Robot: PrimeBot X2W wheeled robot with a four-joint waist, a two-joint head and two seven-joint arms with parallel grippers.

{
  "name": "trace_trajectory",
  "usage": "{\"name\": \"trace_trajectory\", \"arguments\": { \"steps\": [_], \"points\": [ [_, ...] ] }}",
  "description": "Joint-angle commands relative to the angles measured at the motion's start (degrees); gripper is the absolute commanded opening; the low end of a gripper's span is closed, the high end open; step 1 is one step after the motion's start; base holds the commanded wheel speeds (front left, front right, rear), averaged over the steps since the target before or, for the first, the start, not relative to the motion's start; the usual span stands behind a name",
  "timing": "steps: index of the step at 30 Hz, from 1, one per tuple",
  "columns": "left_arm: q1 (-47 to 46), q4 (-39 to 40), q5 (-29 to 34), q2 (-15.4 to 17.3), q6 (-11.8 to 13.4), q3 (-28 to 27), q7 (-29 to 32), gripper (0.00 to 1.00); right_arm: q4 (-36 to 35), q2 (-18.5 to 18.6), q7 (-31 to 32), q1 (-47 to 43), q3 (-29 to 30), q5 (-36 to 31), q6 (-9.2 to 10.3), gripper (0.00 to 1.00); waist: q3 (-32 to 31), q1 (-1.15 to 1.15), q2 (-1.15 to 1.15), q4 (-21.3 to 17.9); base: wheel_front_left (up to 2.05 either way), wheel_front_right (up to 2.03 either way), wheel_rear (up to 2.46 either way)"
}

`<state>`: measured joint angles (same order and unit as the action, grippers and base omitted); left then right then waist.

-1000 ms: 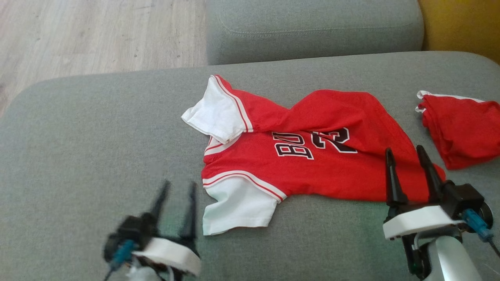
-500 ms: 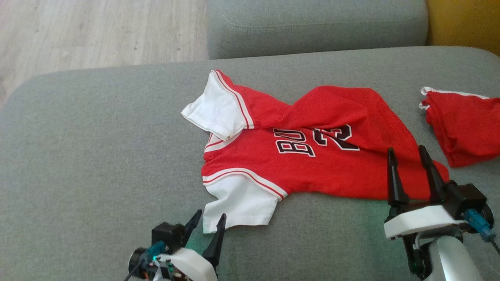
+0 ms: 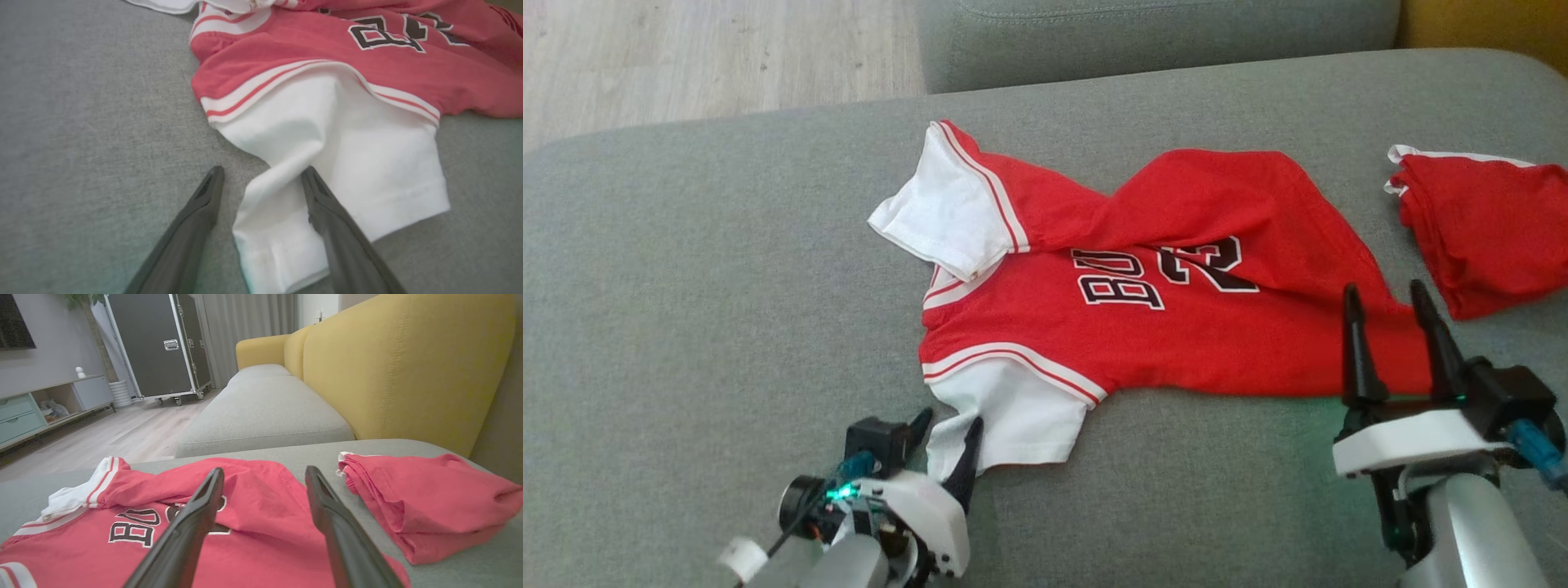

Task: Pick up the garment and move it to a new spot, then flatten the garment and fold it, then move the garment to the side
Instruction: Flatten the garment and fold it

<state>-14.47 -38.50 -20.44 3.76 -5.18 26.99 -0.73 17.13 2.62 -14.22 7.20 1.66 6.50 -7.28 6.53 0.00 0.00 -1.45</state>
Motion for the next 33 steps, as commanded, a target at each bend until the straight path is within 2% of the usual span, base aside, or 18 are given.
{"name": "trace_trajectory", "arguments": {
  "steps": [1, 2, 5, 9, 20, 26, 33],
  "points": [
    [-1.24, -0.68, -0.75, 0.49, -0.72, -0.27, 2.44, 0.47, -2.21, 0.26, -0.77, 2.34, -0.73, -0.15, -0.21, 1.00, 0.26, 0.00, 0.00, -0.16, 0.00, 0.00, 0.00],
    [-1.42, -0.85, -0.98, 0.51, -0.90, -0.01, 2.99, 0.01, -2.24, 0.26, -0.77, 2.45, -0.59, -0.18, -0.21, 1.00, 0.34, 0.00, 0.00, -0.15, 0.00, 0.00, 0.00],
    [-1.78, -0.74, -1.53, 0.72, -1.27, 0.43, 2.91, 0.00, -2.11, 0.26, -0.77, 2.56, -0.14, -0.42, -0.21, 1.00, 0.14, 0.00, 0.00, 0.01, 0.00, 0.00, 0.00],
    [-2.00, 0.61, -2.68, 0.97, -1.24, -0.79, -0.39, 0.00, -0.13, 0.26, -0.77, 2.20, 1.32, -1.15, -0.21, 1.00, -0.67, 0.00, 0.00, 0.39, 0.00, 0.00, 0.00],
    [-2.14, 8.75, -3.45, 1.86, 1.06, -4.85, -12.02, 0.00, 14.63, 0.26, 3.10, 3.73, 7.96, -4.21, -0.21, 1.00, -2.79, 0.00, 0.00, 2.31, 0.00, 0.00, 0.00],
    [-1.37, 11.84, -2.89, 1.85, 1.39, -5.10, -13.42, 0.00, 20.05, 0.26, 6.59, 4.99, 10.02, -5.65, -0.21, 1.00, -2.72, 0.00, 0.00, 3.16, 0.00, 0.00, 0.00],
    [-1.38, 12.79, -2.79, 1.39, 1.30, -4.45, -13.81, 0.00, 25.95, 0.26, 7.73, 7.12, 12.98, -7.04, -0.21, 1.00, -2.10, 0.00, 0.00, 3.52, 0.00, 0.00, 0.00]
  ]
}}
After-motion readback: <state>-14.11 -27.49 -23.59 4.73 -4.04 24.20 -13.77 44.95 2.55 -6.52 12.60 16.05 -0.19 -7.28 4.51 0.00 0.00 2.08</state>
